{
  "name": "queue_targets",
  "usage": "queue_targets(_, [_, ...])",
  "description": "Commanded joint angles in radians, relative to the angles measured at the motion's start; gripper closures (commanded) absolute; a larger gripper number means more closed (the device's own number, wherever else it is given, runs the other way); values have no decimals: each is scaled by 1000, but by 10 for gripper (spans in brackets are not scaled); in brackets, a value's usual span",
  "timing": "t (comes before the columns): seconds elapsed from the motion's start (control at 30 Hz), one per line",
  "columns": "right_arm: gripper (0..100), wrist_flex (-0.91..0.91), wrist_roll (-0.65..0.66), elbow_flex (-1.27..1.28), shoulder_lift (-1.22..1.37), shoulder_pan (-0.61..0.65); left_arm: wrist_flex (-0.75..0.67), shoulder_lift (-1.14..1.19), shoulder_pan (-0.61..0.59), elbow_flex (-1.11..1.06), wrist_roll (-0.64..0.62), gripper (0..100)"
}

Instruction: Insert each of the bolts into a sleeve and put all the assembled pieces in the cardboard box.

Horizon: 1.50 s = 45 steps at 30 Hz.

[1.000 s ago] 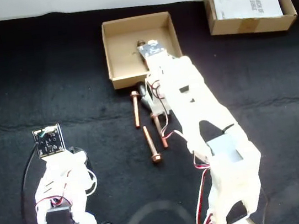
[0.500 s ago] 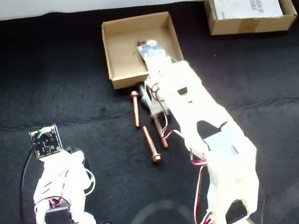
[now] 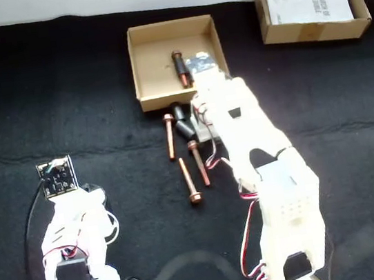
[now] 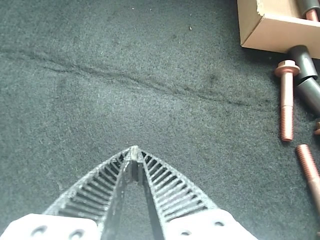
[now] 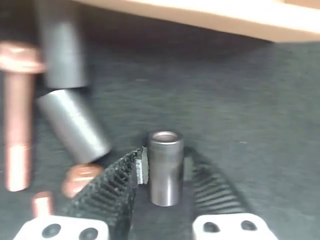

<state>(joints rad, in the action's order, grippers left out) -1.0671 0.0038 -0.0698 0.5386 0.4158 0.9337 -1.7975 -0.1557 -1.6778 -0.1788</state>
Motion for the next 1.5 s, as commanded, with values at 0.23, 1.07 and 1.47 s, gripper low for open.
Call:
queue_targets(0.23, [992, -74, 11, -38, -30, -45, -21, -2, -10, -19, 8, 987])
queue_targets(1.07, [992, -657, 5, -176, -458, 13, -21, -2, -10, -19, 8, 987])
queue_targets(1.47, [992, -696, 3, 140, -924, 76, -15, -2, -7, -19, 8, 987])
